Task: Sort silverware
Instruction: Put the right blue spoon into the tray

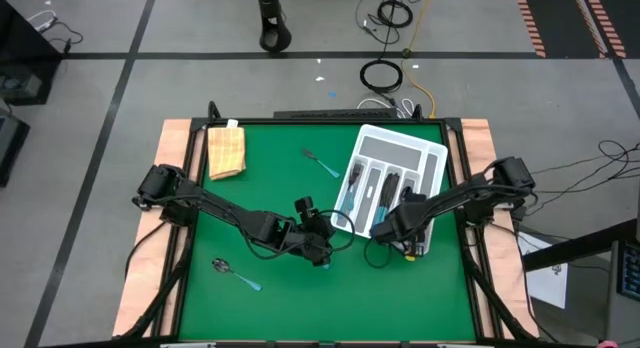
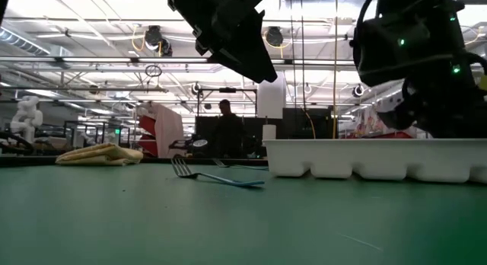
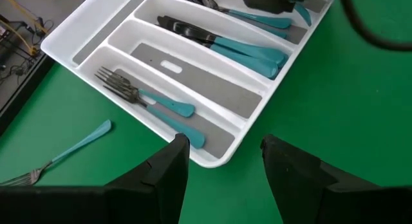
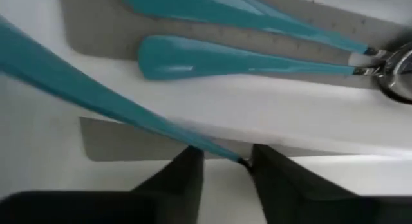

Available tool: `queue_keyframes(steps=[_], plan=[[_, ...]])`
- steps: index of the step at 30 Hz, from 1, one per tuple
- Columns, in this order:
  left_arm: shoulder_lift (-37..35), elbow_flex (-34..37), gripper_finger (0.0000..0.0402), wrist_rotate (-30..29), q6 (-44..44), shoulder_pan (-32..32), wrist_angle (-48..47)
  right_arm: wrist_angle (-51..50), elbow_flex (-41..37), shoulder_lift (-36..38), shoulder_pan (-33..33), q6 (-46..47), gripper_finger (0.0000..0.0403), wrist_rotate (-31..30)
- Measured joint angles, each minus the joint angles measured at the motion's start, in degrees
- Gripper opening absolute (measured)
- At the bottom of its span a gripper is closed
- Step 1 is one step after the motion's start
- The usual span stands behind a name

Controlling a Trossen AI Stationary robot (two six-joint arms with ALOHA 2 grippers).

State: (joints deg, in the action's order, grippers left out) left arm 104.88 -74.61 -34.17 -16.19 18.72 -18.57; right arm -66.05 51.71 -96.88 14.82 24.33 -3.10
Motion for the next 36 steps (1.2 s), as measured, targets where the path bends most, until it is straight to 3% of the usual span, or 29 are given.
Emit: queue_keyframes(steps=[3, 5, 17, 19, 22, 26, 29, 36], plan=[[0.0, 0.0, 0.02, -0.02, 0.0, 0.0, 0.0, -0.41, 0.21, -1.31, -0.06, -0.36, 0.0038, 0.46], [0.0, 0.0, 0.02, -0.02, 0.0, 0.0, 0.01, -0.61, 0.33, -1.4, 0.08, -0.04, 0.0014, -0.15], [0.0, 0.0, 0.02, -0.04, 0.02, 0.0, 0.17, -9.4, 9.22, 4.01, -0.07, 4.98, 0.0, -1.85], [0.0, 0.0, 0.02, -0.04, 0.02, 0.0, 0.2, -12.3, 11.53, 4.37, -0.09, 5.48, 0.0, -5.41], [0.0, 0.0, 0.02, -0.04, 0.0, 0.0, 0.21, -13.79, 14.77, 4.44, 0.94, 6.28, 0.0, -19.37], [0.0, 0.0, 0.02, -0.04, -0.02, 0.0, 0.17, -8.25, 14.0, 4.5, 1.17, -4.64, 0.0, -32.55], [0.0, 0.0, 0.02, -0.04, -0.02, 0.0, 0.11, -3.09, 10.65, 4.48, 1.09, -11.14, 0.0, -35.5], [0.0, 0.0, 0.02, -0.04, -0.04, 0.09, 0.0, -6.78, 2.47, 4.48, 1.94, -13.23, 0.0, -37.59]])
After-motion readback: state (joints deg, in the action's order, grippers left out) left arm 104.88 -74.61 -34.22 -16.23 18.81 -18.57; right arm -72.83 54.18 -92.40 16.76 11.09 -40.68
